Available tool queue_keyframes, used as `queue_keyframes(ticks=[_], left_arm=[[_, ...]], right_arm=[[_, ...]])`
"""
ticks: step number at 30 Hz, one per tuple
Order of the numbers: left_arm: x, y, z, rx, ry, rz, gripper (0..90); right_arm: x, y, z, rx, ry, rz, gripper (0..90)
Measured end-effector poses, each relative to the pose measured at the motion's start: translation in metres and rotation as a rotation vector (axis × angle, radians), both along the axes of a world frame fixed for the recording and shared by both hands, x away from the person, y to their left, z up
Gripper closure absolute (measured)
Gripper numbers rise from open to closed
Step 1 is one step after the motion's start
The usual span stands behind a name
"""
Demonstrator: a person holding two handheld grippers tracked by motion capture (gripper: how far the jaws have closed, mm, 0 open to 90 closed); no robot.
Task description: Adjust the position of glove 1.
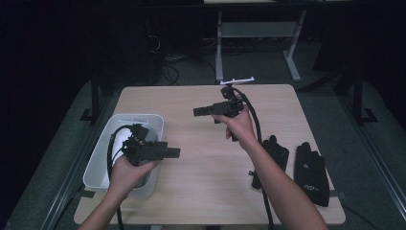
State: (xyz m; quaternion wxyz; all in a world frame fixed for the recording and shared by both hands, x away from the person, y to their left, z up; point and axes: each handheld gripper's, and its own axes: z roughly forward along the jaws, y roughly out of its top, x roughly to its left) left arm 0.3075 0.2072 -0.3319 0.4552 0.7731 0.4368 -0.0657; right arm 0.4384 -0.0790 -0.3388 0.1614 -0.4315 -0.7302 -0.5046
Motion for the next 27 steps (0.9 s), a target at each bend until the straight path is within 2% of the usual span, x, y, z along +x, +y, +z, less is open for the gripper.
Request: queue_keyframes(ticks=[10,18,27], left_arm=[[0.003,-0.025,-0.002,0.001,-0.005,-0.045,19.4],[0.004,-0.045,-0.004,-0.002,-0.006,-0.082,19.4],[0.007,-0.068,-0.007,-0.005,-0.008,-0.119,19.3]], right_arm=[[-0.008,-0.031,0.002,-0.002,-0.005,-0.036,38.1],[-0.014,-0.058,0.000,0.023,0.002,-0.081,37.7],[-0.020,-0.089,-0.005,0.013,0.004,-0.127,37.5]])
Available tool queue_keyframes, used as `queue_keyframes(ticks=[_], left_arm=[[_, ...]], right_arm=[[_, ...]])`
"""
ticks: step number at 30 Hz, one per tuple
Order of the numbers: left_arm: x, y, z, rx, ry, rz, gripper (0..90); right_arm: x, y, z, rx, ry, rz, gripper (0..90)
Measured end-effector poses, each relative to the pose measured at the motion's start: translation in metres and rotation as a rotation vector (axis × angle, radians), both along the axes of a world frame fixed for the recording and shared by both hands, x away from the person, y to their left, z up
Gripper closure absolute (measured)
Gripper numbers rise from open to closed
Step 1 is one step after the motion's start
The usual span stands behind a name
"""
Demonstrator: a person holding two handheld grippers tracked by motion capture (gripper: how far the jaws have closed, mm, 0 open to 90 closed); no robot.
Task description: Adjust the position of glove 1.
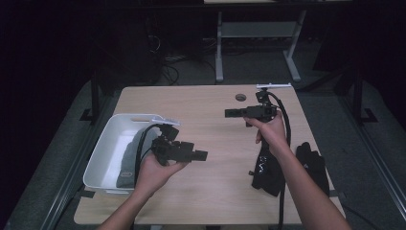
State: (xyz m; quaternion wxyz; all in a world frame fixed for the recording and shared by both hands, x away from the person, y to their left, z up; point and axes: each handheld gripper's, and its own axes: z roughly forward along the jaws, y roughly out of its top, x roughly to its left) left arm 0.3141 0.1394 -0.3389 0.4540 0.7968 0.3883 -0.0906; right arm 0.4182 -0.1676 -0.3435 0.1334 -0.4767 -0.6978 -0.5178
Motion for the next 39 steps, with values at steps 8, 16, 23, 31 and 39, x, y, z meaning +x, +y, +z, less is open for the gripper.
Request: queue_keyframes(ticks=[8,16,23,31,39], left_arm=[[0.001,-0.021,-0.004,0.005,0.002,-0.038,19.3],[0.001,-0.042,-0.011,-0.001,0.014,-0.076,19.3],[0.003,-0.057,-0.017,-0.003,0.030,-0.106,19.2],[0.003,-0.072,-0.023,-0.001,0.027,-0.127,19.3],[0.003,-0.087,-0.031,-0.009,0.032,-0.150,19.4]], right_arm=[[-0.006,-0.022,-0.004,0.007,0.012,-0.018,39.2],[-0.013,-0.042,-0.013,-0.003,0.033,-0.033,38.8],[-0.020,-0.063,-0.022,-0.005,0.048,-0.061,38.1],[-0.030,-0.087,-0.035,-0.023,0.069,-0.101,37.7],[-0.042,-0.113,-0.047,-0.032,0.090,-0.141,38.0]])
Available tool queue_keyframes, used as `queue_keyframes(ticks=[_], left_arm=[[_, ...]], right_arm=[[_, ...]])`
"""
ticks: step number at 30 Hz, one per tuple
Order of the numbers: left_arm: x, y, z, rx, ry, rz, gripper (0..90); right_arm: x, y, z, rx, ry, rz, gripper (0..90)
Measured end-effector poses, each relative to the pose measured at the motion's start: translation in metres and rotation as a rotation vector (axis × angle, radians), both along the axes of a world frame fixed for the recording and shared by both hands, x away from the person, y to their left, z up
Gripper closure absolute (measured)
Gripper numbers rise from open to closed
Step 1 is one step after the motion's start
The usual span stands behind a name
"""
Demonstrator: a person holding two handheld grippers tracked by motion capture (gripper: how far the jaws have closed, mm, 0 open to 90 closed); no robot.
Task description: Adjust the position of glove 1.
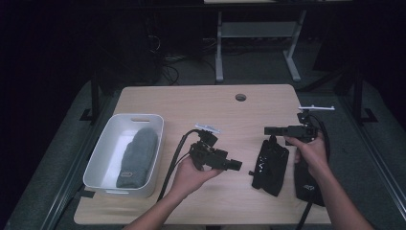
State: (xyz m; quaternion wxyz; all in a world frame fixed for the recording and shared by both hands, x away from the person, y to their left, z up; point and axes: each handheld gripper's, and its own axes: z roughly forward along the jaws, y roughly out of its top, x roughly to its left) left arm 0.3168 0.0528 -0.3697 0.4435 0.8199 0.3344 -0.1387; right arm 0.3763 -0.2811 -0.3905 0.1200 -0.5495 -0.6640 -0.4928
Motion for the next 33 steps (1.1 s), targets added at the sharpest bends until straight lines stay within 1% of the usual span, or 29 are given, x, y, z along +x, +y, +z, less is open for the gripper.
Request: queue_keyframes(ticks=[5,7,8,11,15,21,23,26,32,33], left_arm=[[-0.002,-0.010,-0.004,-0.003,0.001,-0.012,19.5],[-0.003,-0.014,-0.006,0.000,0.009,-0.017,19.5],[-0.003,-0.016,-0.007,-0.003,0.008,-0.018,19.5],[-0.003,-0.022,-0.010,-0.007,0.011,-0.030,19.4],[-0.005,-0.029,-0.013,-0.002,0.014,-0.045,19.4],[-0.006,-0.035,-0.016,-0.004,0.012,-0.053,19.4],[-0.006,-0.037,-0.018,-0.003,0.012,-0.054,19.5],[-0.005,-0.040,-0.021,0.006,0.022,-0.067,19.5],[-0.005,-0.047,-0.026,0.005,0.026,-0.087,19.5],[-0.006,-0.048,-0.027,0.003,0.028,-0.083,19.5]], right_arm=[[-0.007,-0.016,-0.005,-0.005,0.002,-0.026,37.8],[-0.011,-0.021,-0.008,-0.010,0.005,-0.031,37.5],[-0.012,-0.024,-0.010,-0.018,0.016,-0.034,37.4],[-0.017,-0.032,-0.014,-0.025,0.019,-0.046,37.4],[-0.024,-0.042,-0.019,-0.030,0.027,-0.061,37.0],[-0.032,-0.054,-0.027,-0.045,0.036,-0.082,36.9],[-0.034,-0.057,-0.029,-0.044,0.032,-0.089,36.9],[-0.038,-0.062,-0.031,-0.062,0.028,-0.100,36.9],[-0.045,-0.069,-0.037,-0.086,0.038,-0.110,36.6],[-0.045,-0.070,-0.038,-0.091,0.035,-0.110,36.6]])
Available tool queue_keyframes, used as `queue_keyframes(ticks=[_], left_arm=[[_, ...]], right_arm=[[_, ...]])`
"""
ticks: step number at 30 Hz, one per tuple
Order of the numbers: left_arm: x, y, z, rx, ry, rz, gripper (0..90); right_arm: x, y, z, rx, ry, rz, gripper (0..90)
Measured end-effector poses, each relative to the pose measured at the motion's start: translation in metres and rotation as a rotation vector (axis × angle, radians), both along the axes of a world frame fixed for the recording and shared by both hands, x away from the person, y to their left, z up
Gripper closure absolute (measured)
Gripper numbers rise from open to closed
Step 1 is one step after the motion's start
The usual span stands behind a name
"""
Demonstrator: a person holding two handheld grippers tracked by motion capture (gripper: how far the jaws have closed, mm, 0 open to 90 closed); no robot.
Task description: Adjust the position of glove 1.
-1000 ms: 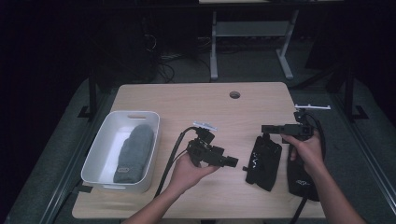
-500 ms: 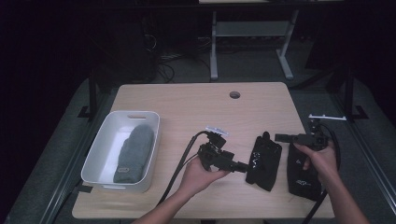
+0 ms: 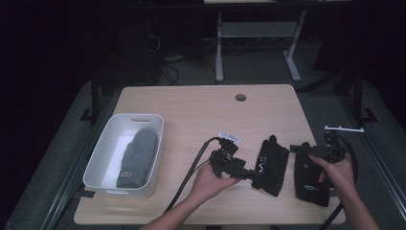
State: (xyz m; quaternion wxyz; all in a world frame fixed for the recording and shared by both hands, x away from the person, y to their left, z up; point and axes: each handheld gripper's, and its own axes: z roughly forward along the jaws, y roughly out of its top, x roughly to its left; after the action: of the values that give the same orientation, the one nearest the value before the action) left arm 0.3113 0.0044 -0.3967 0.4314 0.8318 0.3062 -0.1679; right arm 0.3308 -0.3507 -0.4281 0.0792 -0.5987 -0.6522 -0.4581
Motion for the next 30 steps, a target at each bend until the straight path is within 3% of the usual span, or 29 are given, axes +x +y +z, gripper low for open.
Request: queue_keyframes(ticks=[16,26,30], left_arm=[[-0.001,-0.006,-0.009,-0.004,0.015,-0.025,19.5],[-0.002,-0.008,-0.014,-0.003,0.024,-0.038,19.5],[-0.003,-0.007,-0.014,-0.005,0.023,-0.036,19.5]], right_arm=[[-0.020,-0.017,-0.011,-0.085,0.013,-0.046,36.8],[-0.039,-0.024,-0.014,-0.242,-0.024,-0.067,37.1],[-0.043,-0.020,-0.015,-0.364,-0.034,-0.051,37.7]])
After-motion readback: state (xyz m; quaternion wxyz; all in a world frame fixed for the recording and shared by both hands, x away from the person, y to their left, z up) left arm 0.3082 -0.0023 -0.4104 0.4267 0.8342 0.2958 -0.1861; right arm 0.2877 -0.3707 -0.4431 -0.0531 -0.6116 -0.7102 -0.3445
